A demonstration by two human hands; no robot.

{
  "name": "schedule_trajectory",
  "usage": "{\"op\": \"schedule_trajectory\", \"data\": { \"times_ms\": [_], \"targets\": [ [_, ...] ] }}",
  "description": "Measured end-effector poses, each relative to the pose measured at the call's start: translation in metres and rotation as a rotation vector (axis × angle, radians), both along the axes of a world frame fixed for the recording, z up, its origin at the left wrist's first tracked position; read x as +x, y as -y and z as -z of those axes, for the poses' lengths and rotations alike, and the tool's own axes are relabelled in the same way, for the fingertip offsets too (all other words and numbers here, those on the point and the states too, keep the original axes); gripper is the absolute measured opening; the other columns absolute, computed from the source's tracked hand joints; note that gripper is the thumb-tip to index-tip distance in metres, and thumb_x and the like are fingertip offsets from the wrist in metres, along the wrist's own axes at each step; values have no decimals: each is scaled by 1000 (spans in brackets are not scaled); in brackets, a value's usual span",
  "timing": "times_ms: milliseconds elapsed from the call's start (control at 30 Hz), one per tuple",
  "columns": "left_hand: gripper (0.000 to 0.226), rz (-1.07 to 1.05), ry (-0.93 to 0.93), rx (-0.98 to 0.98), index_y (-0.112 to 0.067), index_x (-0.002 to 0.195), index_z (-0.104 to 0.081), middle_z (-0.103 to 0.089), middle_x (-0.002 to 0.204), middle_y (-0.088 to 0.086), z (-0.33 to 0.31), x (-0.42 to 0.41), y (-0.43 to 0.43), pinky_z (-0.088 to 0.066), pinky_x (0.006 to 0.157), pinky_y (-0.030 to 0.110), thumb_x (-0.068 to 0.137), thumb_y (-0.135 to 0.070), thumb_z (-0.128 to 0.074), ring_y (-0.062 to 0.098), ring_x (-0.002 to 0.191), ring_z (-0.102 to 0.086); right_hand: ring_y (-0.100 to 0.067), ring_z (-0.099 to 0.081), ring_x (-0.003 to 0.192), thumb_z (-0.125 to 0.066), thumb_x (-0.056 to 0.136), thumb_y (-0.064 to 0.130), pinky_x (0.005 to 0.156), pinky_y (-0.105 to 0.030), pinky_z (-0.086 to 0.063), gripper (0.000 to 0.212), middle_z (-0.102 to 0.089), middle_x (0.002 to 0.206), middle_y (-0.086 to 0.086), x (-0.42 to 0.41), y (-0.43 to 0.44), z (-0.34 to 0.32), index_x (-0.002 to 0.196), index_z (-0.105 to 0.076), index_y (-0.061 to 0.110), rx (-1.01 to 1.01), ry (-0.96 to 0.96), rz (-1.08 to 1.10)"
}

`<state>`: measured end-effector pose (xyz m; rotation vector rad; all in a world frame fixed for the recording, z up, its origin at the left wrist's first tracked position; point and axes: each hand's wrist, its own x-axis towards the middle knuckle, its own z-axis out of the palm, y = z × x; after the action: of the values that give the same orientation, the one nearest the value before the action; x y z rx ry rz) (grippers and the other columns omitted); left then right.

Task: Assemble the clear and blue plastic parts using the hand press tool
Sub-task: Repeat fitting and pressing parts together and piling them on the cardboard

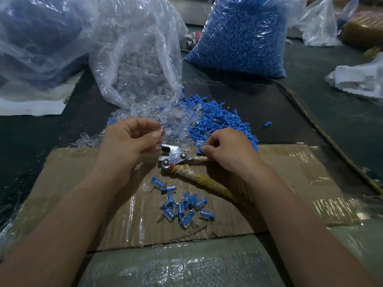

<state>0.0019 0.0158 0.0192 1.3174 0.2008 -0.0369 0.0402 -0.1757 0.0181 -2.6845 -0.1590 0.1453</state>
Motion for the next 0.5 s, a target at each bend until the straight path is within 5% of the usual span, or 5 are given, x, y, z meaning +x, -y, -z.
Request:
{"op": "schedule_trajectory", "data": {
  "times_ms": [100, 267, 500],
  "targets": [
    [11, 22, 11, -43, -10, 74, -65, -70, 81, 8, -4, -3, 2, -47, 60, 27, 67, -1, -63, 21, 71, -55, -1, -48, 71, -64, 83, 39, 70, -27, -41, 22, -49, 68, 20, 0, 0, 1, 65, -55, 31, 13, 37, -12],
    [27, -22, 97, 54, -12, 93, -62, -68, 83, 6, -8, -4, 3, -54, 57, 19, 76, 8, -58, 12, 71, -69, 2, -44, 68, -65, 82, 38, 72, -25, -40, 13, -45, 66, 24, 2, -2, 1, 86, -68, 27, 39, 48, -46],
    [18, -10, 22, 23, -10, 83, -68, -68, 77, 8, -12, -7, 8, -52, 52, 21, 74, 4, -60, 15, 60, -60, -8, -51, 83, -64, 83, 28, 78, -31, -46, 10, -51, 79, 15, 0, -4, 3, 93, -64, 25, 32, 117, -9]
  ]
}}
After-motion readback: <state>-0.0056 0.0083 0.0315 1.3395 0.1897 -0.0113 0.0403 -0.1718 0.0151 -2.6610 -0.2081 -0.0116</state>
